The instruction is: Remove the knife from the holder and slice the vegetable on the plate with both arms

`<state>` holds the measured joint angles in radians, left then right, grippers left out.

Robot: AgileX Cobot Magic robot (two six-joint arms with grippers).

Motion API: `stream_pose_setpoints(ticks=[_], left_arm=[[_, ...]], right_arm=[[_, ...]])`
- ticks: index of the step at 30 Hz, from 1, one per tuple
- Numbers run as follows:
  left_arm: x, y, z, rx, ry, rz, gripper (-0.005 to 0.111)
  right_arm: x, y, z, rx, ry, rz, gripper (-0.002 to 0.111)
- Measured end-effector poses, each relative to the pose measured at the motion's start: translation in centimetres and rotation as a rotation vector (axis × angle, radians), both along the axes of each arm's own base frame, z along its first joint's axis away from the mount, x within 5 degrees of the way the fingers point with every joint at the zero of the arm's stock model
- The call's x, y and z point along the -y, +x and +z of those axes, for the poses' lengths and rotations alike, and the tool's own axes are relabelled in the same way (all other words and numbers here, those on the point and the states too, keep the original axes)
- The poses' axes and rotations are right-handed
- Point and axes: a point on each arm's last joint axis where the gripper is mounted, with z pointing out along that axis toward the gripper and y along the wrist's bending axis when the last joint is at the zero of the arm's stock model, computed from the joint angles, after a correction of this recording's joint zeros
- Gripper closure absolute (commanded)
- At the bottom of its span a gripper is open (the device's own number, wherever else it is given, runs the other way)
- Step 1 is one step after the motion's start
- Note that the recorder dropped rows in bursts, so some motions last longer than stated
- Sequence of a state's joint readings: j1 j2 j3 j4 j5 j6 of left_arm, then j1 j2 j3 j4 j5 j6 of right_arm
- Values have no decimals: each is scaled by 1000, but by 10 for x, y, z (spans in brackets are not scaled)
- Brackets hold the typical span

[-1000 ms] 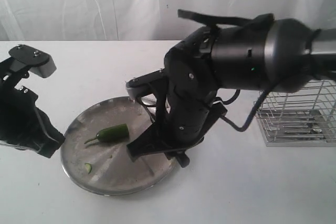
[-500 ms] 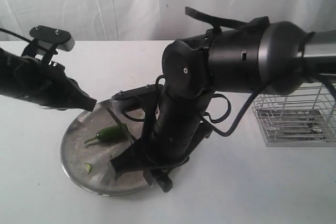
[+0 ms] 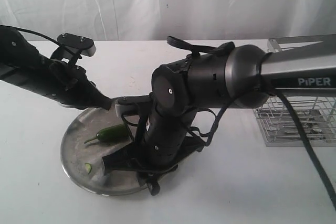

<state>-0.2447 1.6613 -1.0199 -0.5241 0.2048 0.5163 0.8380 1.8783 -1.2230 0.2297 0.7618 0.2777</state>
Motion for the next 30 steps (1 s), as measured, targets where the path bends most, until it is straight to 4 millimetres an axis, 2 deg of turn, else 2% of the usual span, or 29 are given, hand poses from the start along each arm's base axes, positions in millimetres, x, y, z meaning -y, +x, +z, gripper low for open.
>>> stream_pose_setpoints(ticks=[8, 15, 30], left_arm=[[4, 6, -1, -16, -31, 5, 107], [7, 7, 5, -26, -68, -8, 107], [10, 9, -3, -50, -87, -20, 107]], right_arm=[[-5, -2, -14, -19, -20, 0, 108], [-8, -1, -13, 1, -3, 0, 108], [-9, 2, -20, 14, -11, -39, 108]])
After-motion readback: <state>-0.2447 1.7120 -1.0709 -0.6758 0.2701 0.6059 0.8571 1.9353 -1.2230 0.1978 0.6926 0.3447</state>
